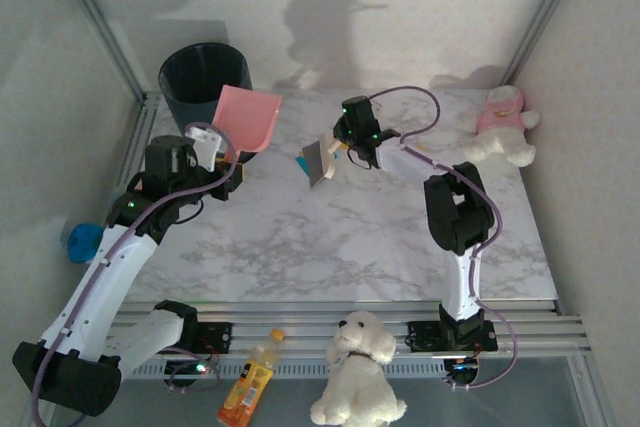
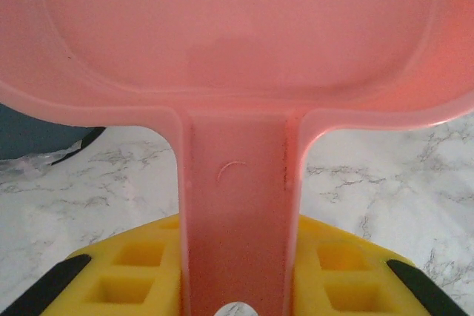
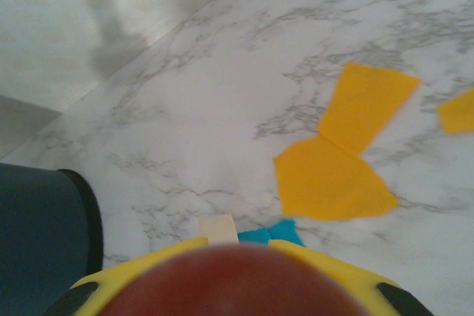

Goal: Sweep away the paper scraps from the table

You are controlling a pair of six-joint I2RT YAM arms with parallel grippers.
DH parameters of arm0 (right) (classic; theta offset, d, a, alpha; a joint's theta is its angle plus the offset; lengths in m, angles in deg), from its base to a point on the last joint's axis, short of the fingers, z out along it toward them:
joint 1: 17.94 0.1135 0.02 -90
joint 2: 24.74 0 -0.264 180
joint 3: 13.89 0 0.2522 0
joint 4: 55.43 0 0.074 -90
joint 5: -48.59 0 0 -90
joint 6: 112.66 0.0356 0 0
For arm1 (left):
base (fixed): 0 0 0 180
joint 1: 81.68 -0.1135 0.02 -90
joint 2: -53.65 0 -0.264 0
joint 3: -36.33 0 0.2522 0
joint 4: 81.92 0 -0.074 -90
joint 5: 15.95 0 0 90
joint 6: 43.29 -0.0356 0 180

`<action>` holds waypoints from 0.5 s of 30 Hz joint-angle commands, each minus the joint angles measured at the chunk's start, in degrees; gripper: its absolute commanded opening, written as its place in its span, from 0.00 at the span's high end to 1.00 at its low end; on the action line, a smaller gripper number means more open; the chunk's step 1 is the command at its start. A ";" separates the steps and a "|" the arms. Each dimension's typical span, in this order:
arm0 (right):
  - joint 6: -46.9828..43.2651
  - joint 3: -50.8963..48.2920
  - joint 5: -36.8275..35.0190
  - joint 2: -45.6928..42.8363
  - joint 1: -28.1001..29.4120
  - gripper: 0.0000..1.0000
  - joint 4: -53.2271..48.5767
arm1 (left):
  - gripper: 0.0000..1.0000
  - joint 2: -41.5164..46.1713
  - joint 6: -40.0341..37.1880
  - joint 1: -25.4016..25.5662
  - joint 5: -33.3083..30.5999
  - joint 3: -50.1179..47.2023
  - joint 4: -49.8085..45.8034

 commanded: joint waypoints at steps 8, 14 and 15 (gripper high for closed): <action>-3.39 -9.82 -3.08 -11.43 -0.24 1.00 -0.86 | 1.00 0.26 0.48 0.56 1.02 -0.58 1.39; -5.05 -10.65 -0.99 -14.40 -0.29 1.00 2.41 | 1.00 0.12 0.36 0.63 1.04 -0.58 1.48; -5.16 -10.35 -0.55 -14.39 -0.38 1.00 3.00 | 1.00 0.06 0.29 0.61 0.96 -0.58 1.57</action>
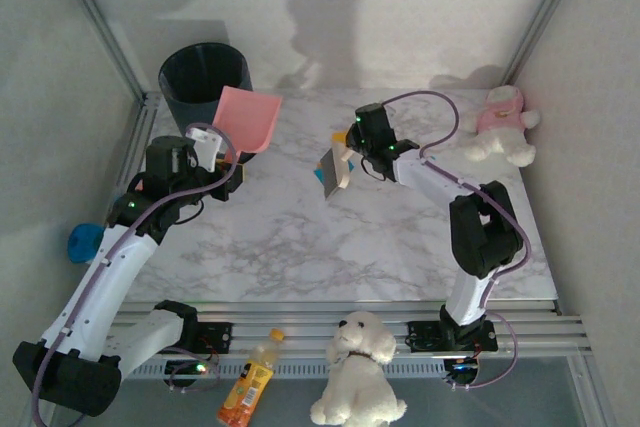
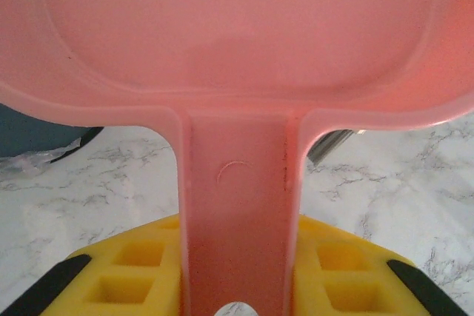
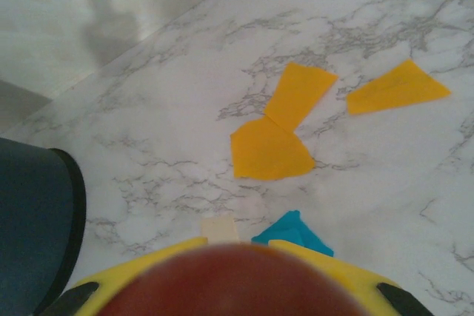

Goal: Sweep away the paper scraps from the table

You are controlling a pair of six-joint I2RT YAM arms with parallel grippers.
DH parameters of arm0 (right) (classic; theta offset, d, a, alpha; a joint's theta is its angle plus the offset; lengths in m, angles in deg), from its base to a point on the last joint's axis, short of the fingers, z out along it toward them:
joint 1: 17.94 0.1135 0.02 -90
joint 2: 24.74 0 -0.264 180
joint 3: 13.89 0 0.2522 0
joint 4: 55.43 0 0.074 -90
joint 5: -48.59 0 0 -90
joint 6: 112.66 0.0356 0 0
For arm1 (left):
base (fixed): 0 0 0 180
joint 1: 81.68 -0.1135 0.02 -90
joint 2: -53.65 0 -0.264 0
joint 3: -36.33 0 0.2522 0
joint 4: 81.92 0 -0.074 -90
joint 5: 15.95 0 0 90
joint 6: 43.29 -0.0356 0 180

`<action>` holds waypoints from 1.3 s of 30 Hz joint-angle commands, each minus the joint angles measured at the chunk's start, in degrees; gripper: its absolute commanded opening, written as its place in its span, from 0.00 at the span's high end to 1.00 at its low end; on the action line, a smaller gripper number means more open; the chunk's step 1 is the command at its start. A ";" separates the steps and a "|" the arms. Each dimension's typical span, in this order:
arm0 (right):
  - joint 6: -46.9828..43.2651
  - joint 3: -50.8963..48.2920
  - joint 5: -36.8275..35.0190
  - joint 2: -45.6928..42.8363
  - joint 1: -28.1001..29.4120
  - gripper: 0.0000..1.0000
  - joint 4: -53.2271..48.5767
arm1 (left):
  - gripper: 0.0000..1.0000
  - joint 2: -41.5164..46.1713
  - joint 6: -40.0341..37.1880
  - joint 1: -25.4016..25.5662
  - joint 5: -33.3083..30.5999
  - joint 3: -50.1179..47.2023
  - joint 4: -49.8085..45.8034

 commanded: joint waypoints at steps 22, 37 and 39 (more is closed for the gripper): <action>1.29 18.26 7.14 15.48 -2.11 1.00 1.02 | 1.00 -0.07 -0.19 0.71 0.38 -0.87 0.67; -4.35 4.42 -4.34 5.02 -2.14 1.00 -3.67 | 1.00 -0.08 -0.22 0.83 0.98 -0.87 0.51; -5.03 2.62 -5.37 3.34 -2.10 1.00 -4.16 | 1.00 -0.11 -0.19 0.87 1.20 -0.95 0.57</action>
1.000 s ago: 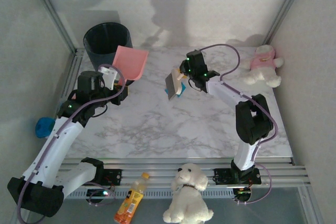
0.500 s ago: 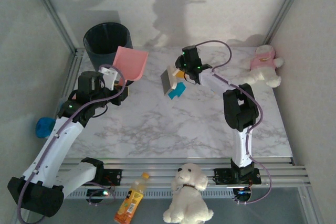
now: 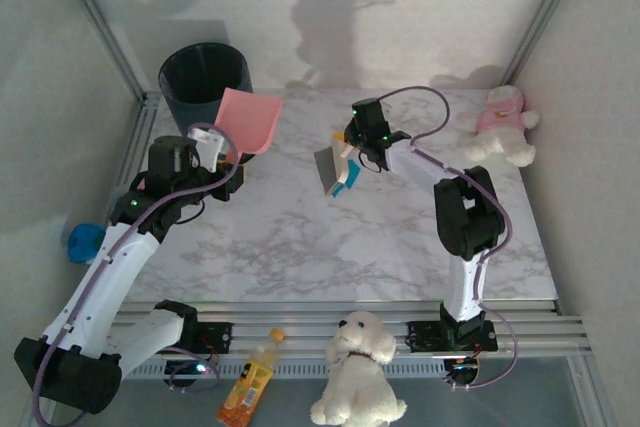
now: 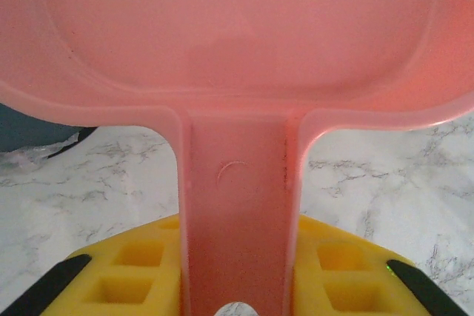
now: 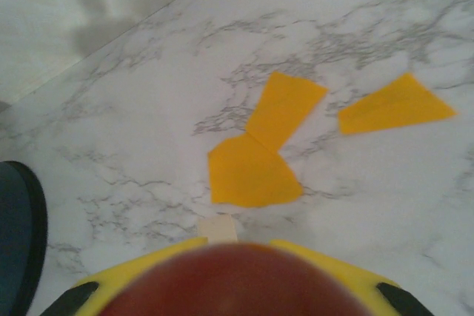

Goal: Sweep away the paper scraps from the table

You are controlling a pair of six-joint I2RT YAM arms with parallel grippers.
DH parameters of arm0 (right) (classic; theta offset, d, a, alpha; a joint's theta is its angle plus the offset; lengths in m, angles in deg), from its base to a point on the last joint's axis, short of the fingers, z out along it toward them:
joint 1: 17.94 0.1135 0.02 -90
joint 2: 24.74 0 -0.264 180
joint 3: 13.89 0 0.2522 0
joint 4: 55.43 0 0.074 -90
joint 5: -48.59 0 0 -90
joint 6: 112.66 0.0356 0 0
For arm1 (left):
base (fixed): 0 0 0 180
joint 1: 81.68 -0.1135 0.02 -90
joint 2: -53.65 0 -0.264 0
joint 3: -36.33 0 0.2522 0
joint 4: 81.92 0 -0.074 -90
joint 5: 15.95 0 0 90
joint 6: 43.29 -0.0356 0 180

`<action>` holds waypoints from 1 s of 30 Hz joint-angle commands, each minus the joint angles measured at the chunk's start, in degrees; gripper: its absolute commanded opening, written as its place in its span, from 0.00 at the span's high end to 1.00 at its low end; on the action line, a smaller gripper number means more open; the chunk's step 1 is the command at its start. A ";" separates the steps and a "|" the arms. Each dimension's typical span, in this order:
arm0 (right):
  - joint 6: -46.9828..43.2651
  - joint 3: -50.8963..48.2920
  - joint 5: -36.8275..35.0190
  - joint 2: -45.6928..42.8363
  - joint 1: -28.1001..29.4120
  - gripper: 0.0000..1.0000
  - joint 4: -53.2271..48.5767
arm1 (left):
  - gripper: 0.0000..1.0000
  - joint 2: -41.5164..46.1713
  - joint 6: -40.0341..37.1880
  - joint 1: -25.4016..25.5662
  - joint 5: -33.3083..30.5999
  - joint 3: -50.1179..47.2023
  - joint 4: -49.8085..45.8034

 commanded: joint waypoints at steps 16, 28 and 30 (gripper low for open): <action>-5.51 -12.36 -4.46 -14.20 -0.30 1.00 -0.47 | 1.00 -0.43 -0.66 1.57 1.80 -1.55 0.29; -9.96 -14.59 0.87 -21.58 -0.95 1.00 4.19 | 1.00 -2.76 -4.68 4.93 3.25 -3.17 -1.45; -11.57 -14.68 -1.05 -22.57 -1.20 1.00 2.91 | 1.00 -3.33 -5.68 6.10 3.19 -3.52 -1.46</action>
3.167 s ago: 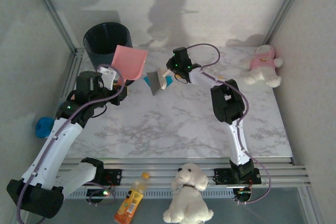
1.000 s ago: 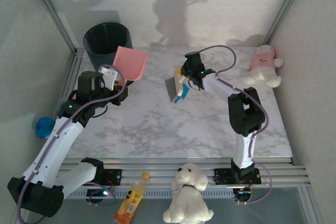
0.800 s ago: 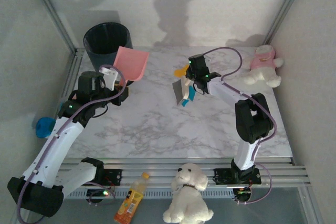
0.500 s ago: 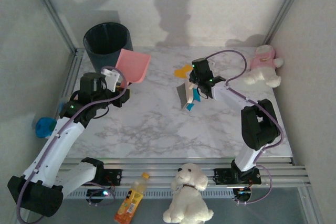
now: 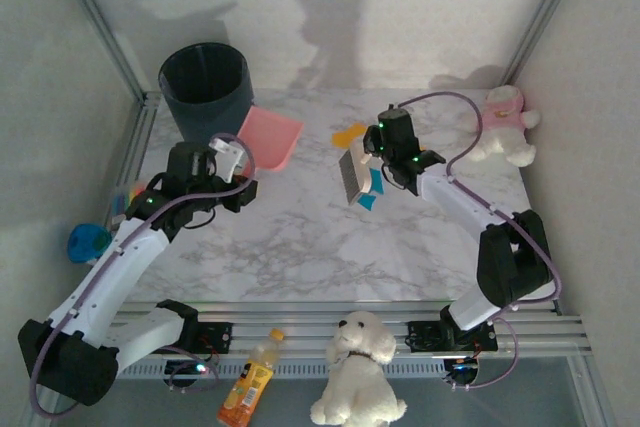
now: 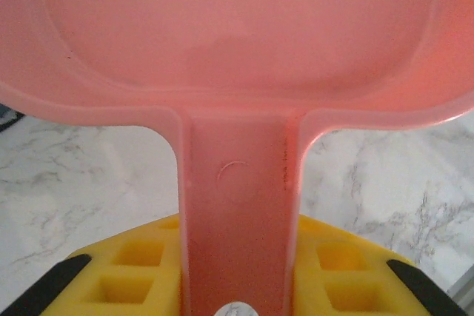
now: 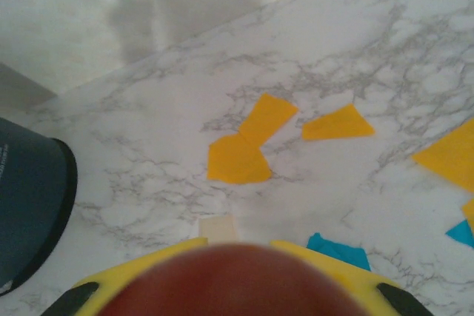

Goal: Sweep away the paper scraps from the table

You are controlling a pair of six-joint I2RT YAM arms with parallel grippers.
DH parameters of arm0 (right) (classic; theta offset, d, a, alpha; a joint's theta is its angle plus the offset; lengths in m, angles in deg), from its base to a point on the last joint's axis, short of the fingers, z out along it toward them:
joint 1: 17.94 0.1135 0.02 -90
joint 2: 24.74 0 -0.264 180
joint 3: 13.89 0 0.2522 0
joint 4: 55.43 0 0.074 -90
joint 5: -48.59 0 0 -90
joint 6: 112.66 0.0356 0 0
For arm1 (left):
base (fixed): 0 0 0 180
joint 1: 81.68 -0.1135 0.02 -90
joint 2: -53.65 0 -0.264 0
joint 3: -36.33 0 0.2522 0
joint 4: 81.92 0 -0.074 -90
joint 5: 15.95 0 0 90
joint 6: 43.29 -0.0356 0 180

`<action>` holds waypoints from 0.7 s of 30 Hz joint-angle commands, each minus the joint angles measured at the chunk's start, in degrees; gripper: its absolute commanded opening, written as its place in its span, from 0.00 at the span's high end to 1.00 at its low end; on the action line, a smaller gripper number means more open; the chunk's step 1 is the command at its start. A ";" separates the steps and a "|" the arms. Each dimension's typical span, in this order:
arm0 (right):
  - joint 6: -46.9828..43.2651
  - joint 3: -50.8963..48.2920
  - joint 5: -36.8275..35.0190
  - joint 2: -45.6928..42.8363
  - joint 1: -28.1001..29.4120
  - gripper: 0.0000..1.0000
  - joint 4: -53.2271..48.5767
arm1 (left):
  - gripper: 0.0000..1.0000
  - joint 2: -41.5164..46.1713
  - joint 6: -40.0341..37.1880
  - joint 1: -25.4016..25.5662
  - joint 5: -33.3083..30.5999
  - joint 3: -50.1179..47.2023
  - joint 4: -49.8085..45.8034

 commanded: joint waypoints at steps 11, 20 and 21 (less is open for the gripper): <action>-8.76 -5.03 -7.45 -7.22 -5.19 1.00 -1.94 | 1.00 -7.89 -8.49 7.99 -0.84 -0.22 -3.98; -12.62 -9.02 -7.82 -10.06 -8.95 1.00 -0.30 | 1.00 -16.26 -12.14 11.63 -5.16 1.54 -6.23; -13.33 -9.21 -7.80 -10.02 -9.04 1.00 0.14 | 1.00 -17.26 -12.44 11.94 -5.50 1.87 -6.62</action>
